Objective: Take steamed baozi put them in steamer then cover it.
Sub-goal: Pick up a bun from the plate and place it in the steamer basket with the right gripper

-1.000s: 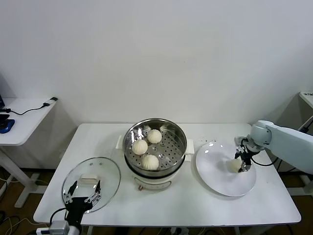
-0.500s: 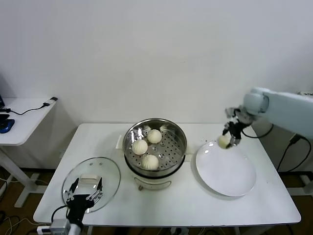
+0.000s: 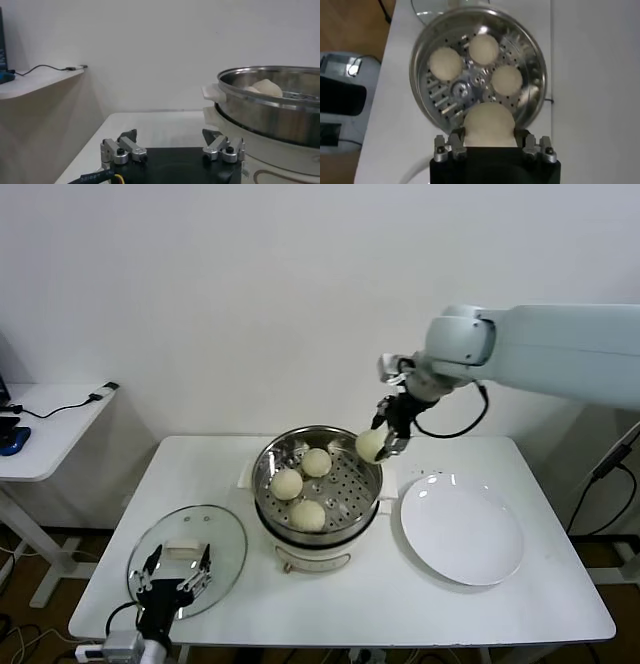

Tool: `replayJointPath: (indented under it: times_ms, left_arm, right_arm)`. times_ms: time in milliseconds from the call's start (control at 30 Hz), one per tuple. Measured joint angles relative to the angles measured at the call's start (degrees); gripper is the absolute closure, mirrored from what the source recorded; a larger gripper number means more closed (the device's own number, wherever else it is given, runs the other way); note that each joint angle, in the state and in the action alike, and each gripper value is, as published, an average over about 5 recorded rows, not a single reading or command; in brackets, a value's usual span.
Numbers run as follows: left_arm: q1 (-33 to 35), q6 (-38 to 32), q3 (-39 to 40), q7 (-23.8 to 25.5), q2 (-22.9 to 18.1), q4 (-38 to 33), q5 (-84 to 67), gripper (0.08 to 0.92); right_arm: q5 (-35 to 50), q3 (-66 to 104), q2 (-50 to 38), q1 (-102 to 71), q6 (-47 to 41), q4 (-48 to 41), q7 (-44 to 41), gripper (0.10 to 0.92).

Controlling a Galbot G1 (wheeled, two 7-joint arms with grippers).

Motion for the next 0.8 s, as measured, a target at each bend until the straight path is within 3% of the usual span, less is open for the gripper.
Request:
replayJointPath:
  times_ms: [800]
  left_arm:
    - [-0.46, -0.02, -0.31, 0.18, 0.00, 1.38, -0.18, 0.177]
  right_arm:
    - [-5.10, 2.61, 7.22, -14.84, -5.89, -5.48, 7.73, 0.371]
